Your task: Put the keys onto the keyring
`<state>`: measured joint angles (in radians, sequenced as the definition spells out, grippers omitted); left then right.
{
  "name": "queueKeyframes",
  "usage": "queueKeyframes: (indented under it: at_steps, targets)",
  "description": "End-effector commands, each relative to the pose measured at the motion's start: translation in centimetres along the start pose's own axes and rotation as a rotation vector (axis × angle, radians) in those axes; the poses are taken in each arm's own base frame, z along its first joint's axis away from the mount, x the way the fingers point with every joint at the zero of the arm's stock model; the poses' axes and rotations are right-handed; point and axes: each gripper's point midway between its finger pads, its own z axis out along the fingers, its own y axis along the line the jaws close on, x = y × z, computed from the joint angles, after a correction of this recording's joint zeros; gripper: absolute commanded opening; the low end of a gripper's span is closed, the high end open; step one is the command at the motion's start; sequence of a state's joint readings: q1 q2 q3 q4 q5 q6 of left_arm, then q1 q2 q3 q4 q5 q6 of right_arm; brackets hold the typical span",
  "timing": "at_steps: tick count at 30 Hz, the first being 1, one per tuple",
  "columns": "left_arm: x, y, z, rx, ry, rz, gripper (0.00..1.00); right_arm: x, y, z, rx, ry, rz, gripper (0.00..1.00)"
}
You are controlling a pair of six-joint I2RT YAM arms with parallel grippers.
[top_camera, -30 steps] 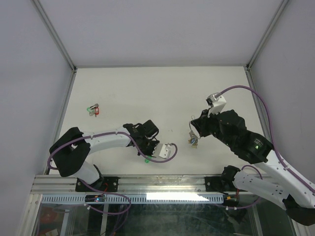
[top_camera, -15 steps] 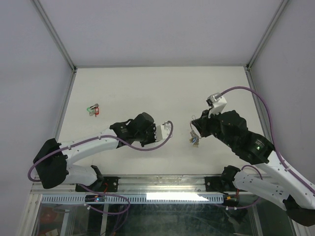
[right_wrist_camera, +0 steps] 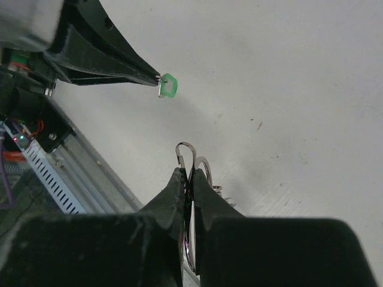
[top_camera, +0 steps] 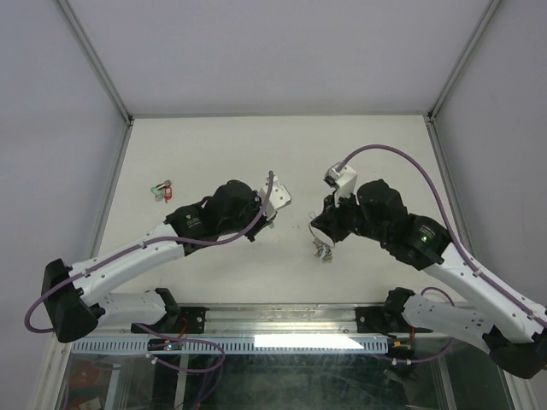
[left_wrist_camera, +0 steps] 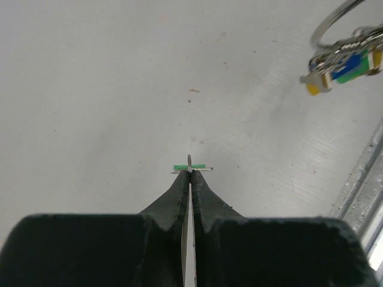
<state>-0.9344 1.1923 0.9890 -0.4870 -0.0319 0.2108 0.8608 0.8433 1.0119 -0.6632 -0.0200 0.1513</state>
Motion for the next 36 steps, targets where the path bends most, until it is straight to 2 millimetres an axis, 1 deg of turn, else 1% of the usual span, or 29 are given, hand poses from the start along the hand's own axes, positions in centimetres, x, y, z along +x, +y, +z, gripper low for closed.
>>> queueKeyframes:
  at_steps: [1,3,6,10,13,17,25,36]
  targets:
    - [-5.5,-1.8,-3.5,0.128,-0.193,0.041,0.00,-3.1,3.2,0.1,-0.162,-0.049,-0.018,0.00]
    - [-6.3,-2.3,-4.1,0.154,-0.214,0.081,0.00,-3.0,3.5,0.9,-0.173,-0.020,0.002,0.00]
    - [-7.0,-2.9,-4.6,0.182,-0.215,0.143,0.00,-3.3,4.0,1.6,-0.184,0.002,0.026,0.00]
    - [-7.5,-3.7,-4.9,0.217,-0.229,0.199,0.00,-3.6,4.3,2.2,-0.186,0.007,0.045,0.00]
    - [-8.0,-4.4,-5.4,0.250,-0.252,0.226,0.00,-3.5,4.4,2.7,-0.178,0.023,0.054,0.00]
    - [-8.0,-5.1,-5.5,0.275,-0.248,0.249,0.00,-3.7,4.9,2.9,-0.194,0.013,0.069,0.00]
    - [-8.4,-5.5,-5.2,0.276,-0.243,0.260,0.00,-3.5,6.3,3.2,-0.253,0.027,0.070,0.00]
    - [-8.5,-5.3,-5.1,0.262,-0.239,0.261,0.00,-3.0,6.5,3.2,-0.263,0.038,0.074,0.00]
